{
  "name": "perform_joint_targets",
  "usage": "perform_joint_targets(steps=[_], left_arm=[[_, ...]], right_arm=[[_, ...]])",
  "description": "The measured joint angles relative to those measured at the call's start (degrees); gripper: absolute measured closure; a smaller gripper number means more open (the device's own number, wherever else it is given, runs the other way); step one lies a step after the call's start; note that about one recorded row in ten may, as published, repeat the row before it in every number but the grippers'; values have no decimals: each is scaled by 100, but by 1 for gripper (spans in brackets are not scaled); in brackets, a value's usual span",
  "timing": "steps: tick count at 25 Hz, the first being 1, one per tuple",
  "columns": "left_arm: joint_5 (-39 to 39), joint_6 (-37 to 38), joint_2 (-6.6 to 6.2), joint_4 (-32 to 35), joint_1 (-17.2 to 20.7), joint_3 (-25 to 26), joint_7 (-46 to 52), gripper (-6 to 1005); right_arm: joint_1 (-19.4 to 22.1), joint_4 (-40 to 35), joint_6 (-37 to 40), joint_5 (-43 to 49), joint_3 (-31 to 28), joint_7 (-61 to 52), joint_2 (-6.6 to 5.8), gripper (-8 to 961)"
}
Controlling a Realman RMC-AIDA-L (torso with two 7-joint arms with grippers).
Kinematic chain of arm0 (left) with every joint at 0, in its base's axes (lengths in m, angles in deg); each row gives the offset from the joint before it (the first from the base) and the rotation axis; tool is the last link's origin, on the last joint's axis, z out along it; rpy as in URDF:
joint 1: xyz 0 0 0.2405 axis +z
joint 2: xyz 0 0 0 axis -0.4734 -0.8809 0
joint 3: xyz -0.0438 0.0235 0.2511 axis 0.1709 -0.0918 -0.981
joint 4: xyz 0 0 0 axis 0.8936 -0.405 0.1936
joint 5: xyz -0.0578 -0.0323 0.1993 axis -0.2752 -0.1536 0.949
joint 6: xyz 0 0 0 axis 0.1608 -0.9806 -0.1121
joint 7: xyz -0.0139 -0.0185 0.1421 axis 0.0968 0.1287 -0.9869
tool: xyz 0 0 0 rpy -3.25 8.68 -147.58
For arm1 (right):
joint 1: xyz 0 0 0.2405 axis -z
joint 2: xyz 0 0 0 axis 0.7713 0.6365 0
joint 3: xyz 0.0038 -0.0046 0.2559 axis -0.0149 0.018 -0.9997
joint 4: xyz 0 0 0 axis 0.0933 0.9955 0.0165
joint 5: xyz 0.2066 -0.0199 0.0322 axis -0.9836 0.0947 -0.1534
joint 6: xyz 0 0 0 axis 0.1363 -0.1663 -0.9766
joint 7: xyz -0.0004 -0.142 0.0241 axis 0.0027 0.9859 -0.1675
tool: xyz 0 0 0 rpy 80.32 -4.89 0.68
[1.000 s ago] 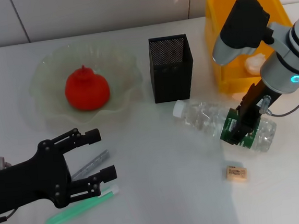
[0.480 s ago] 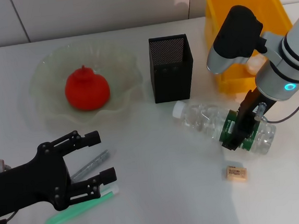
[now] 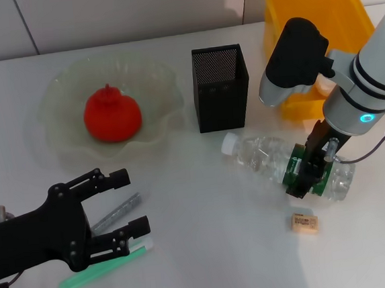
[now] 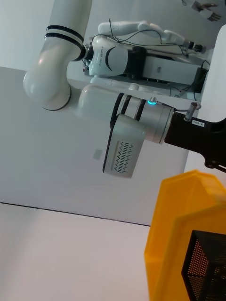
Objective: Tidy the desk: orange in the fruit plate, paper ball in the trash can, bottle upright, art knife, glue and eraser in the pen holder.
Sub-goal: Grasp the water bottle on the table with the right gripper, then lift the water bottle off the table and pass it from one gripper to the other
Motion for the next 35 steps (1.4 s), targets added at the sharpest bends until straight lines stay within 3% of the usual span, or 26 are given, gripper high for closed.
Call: perform_joint_targets(steps=[7, 14, 17, 19, 22, 23, 25, 28, 29, 30, 31, 35], left_arm=[[-1, 28, 0, 35, 7, 0, 6, 174], [-57, 48, 0, 2, 17, 0, 3, 174], [-110, 57, 0, -2, 26, 0, 2, 174], [-181, 71, 0, -5, 38, 0, 1, 175], [-939, 207, 9, -95, 177, 0, -14, 175], [-939, 207, 9, -95, 177, 0, -14, 175], [-1807, 249, 14, -655, 208, 2, 20, 175], [-2188, 256, 12, -968, 211, 9, 23, 175], [-2631, 293, 16, -1318, 214, 8, 26, 175], [-2777, 332, 19, -1481, 206, 9, 51, 175], [-2840, 355, 20, -1557, 195, 11, 75, 175], [-3007, 447, 29, -1849, 24, -42, 270, 175]], right_arm=[[401, -798, 80, -138, 12, 201, 7, 166], [915, -1539, 210, -833, -179, 546, -19, 178], [1219, -1846, 190, -1293, -421, 817, -8, 186], [1475, -2029, 223, -1924, -882, 1149, -14, 189], [1675, -2045, 226, -2469, -1256, 1531, -12, 192], [1770, -2016, 212, -2787, -1430, 1768, -10, 191], [2055, -1627, 174, -3910, -1960, 2682, -4, 191], [2175, -1156, 168, -4637, -2232, 3339, -7, 190], [2225, -907, 184, -5001, -2321, 3712, -8, 190], [2320, -390, 280, -5668, -2374, 4487, -12, 189], [2320, -390, 280, -5668, -2374, 4487, -12, 189], [2201, 874, 851, -6675, -2378, 6011, -20, 188]])
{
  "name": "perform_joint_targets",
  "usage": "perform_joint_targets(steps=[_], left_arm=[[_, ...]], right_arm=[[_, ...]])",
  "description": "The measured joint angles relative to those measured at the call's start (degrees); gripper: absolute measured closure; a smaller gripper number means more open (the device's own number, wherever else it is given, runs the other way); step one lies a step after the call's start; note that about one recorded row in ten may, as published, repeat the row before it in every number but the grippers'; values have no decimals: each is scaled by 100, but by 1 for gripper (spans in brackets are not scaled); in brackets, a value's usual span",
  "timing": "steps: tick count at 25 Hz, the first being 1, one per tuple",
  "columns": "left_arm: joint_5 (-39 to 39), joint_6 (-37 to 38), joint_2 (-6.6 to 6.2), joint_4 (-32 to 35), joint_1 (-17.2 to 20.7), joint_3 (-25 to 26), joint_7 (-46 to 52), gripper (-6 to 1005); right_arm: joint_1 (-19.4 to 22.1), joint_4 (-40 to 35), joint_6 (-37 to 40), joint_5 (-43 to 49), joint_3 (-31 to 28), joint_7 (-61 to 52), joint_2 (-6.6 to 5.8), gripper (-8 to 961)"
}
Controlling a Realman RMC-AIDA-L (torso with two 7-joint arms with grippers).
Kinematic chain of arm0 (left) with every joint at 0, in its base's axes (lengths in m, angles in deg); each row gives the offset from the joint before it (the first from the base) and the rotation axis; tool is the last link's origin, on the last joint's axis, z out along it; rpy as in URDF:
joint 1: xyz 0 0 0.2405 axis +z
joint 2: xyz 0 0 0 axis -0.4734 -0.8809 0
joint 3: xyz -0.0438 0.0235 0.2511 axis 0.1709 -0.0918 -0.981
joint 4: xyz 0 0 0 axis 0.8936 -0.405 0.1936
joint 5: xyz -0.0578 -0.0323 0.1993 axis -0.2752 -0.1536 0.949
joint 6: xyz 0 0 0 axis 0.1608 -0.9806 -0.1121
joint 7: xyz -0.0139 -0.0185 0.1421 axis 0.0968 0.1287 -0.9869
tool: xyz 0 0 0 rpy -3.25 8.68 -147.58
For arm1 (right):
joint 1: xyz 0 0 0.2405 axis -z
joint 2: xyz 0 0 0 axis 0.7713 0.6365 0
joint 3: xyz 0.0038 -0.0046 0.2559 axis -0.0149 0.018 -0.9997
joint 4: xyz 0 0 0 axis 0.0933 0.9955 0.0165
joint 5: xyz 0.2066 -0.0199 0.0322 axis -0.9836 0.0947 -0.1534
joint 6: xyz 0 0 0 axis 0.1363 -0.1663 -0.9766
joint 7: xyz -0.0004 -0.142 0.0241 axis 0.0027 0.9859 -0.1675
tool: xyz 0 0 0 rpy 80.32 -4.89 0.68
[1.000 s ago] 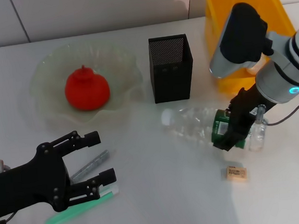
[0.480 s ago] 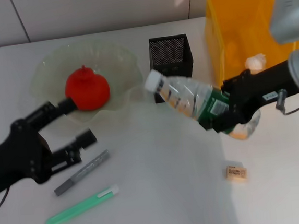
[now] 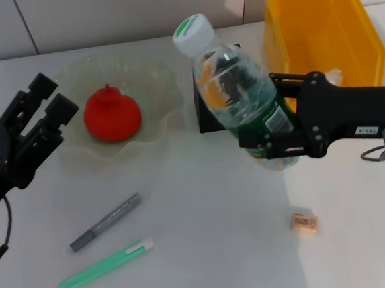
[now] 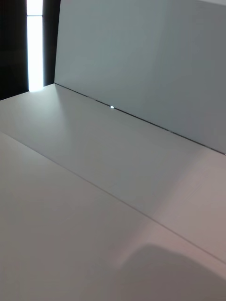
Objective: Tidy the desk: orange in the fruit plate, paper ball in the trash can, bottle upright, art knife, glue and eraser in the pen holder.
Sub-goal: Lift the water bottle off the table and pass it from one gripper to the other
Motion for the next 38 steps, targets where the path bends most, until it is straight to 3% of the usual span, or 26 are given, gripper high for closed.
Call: perform_joint_targets(steps=[6, 8, 10, 21, 30, 38], left_arm=[[17, 12, 0, -52, -101, -100, 24, 174], [37, 142, 23, -118, -442, -579, 60, 174], [35, 175, 32, -119, -509, -713, 42, 174], [23, 213, 41, -155, -651, -971, -201, 176], [10, 271, 41, -241, -863, -1050, -269, 179], [21, 272, 41, -297, -888, -1048, -265, 255]], right_arm=[[-326, 683, 381, -52, 17, 607, 2, 186], [-458, 892, 473, -54, 39, 714, 17, 185], [-542, 1029, 551, -61, 41, 796, 20, 185], [-1040, 1746, 518, -22, 128, 843, 23, 182], [-1182, 1850, 219, -53, 568, 838, 37, 179], [-1288, 1934, 191, -92, 682, 838, 48, 177]])
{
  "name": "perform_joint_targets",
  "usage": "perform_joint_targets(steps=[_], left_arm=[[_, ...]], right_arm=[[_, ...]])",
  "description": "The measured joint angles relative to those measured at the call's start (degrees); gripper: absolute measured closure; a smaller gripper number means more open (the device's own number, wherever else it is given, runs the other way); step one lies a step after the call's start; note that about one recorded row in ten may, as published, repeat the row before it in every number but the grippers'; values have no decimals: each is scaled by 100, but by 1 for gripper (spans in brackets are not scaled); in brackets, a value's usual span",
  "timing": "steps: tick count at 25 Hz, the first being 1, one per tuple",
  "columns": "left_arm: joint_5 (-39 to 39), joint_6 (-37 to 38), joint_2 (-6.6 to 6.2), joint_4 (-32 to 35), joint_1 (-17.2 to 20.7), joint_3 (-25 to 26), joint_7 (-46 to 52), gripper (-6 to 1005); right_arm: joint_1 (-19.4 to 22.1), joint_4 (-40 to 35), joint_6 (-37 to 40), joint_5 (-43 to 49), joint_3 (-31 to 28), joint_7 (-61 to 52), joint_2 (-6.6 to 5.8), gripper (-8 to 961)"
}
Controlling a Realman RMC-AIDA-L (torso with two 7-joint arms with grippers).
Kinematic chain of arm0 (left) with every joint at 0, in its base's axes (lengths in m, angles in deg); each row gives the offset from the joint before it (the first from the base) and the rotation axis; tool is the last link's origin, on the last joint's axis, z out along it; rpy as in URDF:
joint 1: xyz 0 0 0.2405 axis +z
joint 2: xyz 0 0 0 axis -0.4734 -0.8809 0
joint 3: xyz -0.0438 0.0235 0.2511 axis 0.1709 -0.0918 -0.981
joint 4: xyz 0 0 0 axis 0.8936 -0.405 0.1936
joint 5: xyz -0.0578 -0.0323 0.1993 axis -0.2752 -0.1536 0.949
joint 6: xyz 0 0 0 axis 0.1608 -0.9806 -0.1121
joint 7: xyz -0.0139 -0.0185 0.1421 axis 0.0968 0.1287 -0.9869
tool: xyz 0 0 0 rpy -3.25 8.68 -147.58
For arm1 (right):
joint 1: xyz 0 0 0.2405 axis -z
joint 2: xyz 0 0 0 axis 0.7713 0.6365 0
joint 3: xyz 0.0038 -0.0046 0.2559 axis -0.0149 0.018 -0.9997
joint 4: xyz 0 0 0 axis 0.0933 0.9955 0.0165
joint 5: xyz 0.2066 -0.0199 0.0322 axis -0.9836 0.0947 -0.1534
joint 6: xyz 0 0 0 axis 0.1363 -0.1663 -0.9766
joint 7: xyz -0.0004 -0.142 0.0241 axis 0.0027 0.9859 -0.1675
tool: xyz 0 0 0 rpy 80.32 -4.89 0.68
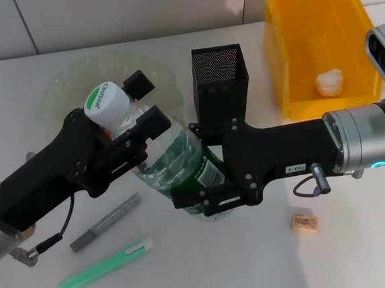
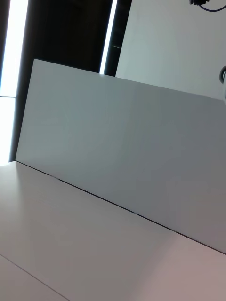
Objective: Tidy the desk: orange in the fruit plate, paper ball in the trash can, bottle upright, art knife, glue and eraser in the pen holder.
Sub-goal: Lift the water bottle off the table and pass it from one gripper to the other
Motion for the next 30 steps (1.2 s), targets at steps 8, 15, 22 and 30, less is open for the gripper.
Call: perform_joint_targets(steps=[8, 15, 22, 30], left_arm=[[-3, 3, 0, 33, 15, 2, -45, 401], [31, 62, 0, 34, 13, -93, -215, 519], [36, 128, 0, 97, 18, -126, -204, 553], [34, 143, 0, 216, 31, -185, -179, 559]], right_arm=[[-4, 5, 46, 0, 10, 2, 0, 174], [12, 10, 120, -7, 136, 123, -5, 172], [46, 73, 117, -17, 133, 149, -2, 170], [58, 40, 128, 5, 133, -126, -31, 168]])
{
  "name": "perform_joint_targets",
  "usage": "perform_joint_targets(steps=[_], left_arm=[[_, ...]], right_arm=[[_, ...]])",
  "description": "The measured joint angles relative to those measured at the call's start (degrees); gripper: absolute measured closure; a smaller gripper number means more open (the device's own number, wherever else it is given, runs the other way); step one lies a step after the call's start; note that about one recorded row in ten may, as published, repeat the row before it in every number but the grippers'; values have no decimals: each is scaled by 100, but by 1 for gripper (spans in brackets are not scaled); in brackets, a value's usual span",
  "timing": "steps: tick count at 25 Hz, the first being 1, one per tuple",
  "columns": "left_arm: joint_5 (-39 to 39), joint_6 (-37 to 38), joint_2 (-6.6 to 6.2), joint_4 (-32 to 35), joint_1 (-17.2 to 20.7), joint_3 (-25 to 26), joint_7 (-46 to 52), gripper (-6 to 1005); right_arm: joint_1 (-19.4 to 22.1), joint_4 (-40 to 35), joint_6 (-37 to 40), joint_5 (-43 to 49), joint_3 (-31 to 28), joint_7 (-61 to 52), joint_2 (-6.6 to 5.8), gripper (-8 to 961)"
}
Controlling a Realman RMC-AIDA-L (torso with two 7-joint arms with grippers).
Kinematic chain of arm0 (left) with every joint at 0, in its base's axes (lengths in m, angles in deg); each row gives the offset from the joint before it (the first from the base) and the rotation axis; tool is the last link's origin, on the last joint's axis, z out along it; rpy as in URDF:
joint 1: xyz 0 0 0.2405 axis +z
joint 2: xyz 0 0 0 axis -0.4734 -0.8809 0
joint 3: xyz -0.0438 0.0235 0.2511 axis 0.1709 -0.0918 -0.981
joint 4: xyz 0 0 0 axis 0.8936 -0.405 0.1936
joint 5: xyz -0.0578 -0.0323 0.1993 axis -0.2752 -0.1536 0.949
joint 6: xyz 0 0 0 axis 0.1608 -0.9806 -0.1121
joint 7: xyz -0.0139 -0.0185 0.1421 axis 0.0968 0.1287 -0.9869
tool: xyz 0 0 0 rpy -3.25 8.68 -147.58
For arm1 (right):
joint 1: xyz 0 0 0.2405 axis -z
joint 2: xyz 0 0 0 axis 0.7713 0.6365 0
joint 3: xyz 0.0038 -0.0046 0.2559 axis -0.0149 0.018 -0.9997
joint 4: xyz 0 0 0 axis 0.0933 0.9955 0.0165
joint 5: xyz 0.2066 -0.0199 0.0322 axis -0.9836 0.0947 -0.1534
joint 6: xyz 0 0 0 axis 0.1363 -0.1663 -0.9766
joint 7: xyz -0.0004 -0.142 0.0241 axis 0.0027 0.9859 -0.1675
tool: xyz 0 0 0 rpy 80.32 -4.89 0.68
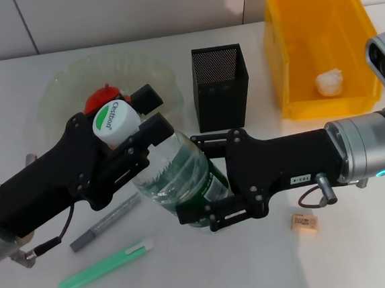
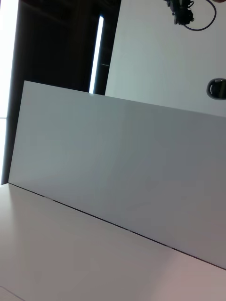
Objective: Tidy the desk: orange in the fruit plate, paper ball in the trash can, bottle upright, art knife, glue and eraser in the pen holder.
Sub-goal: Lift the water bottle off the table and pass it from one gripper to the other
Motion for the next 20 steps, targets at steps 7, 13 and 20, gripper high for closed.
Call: perform_joint_targets(steps=[7, 13, 20], left_arm=[[-18, -15, -24, 228, 7, -190, 140, 563], [-16, -25, -29, 309, 20, -194, 267, 564], [-6, -39, -42, 473, 47, -253, 418, 565]], right_arm=[[301, -625, 112, 43, 38, -340, -13, 167], [507, -1207, 308, 242, 23, -749, -18, 167], [669, -1509, 315, 342, 20, -906, -15, 167]])
